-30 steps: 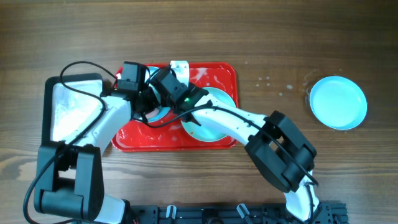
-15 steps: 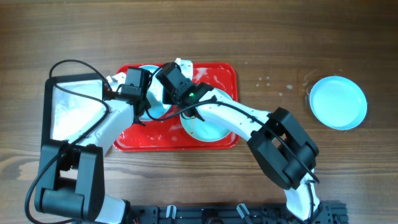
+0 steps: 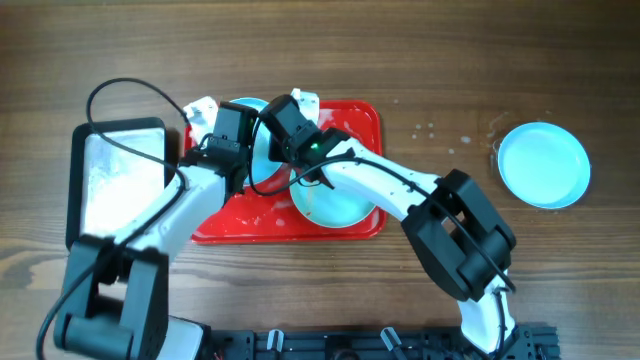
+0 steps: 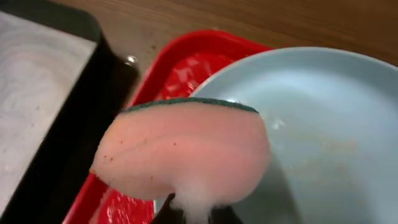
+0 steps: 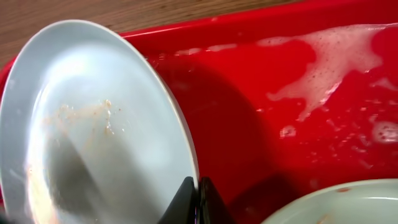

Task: Clean dirty plates on tray and stack at the side
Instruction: 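Scrub the held plate's face with the sponge in the left gripper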

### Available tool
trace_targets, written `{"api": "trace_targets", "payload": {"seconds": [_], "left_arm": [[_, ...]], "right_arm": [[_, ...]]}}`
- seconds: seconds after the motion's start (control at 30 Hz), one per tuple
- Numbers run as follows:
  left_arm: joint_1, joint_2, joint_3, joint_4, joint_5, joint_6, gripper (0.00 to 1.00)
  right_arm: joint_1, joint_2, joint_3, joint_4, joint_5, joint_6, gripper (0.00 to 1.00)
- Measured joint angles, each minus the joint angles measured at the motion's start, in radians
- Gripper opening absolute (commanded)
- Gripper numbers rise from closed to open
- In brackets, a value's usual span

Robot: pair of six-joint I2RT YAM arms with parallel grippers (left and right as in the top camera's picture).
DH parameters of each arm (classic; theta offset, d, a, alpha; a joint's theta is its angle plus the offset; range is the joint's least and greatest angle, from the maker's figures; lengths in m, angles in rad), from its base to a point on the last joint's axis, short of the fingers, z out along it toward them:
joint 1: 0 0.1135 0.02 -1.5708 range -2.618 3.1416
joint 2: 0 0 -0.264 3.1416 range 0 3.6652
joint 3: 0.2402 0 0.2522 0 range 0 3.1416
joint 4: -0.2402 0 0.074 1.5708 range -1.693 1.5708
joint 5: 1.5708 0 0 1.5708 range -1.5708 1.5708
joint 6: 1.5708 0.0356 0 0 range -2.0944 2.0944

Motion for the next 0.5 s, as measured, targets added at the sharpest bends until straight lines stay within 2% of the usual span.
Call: {"api": "trace_targets", "payload": {"seconds": [0.13, 0.33, 0.5], "left_arm": [[-0.050, -0.040, -0.004, -0.064, 0.076, 0.037, 0.04], [-0.075, 0.065, -0.092, 0.064, 0.126, 0.031, 0.04], [-0.075, 0.088, -0.096, 0.132, 0.100, -0.057, 0.04]], "right_arm": [[-0.018, 0.002, -0.004, -0.005, -0.001, 0.000, 0.04], [-0.011, 0.004, -0.006, -0.003, 0.003, 0.000, 0.04], [-0.013, 0.004, -0.006, -0.003, 0.013, 0.000, 0.04]]}}
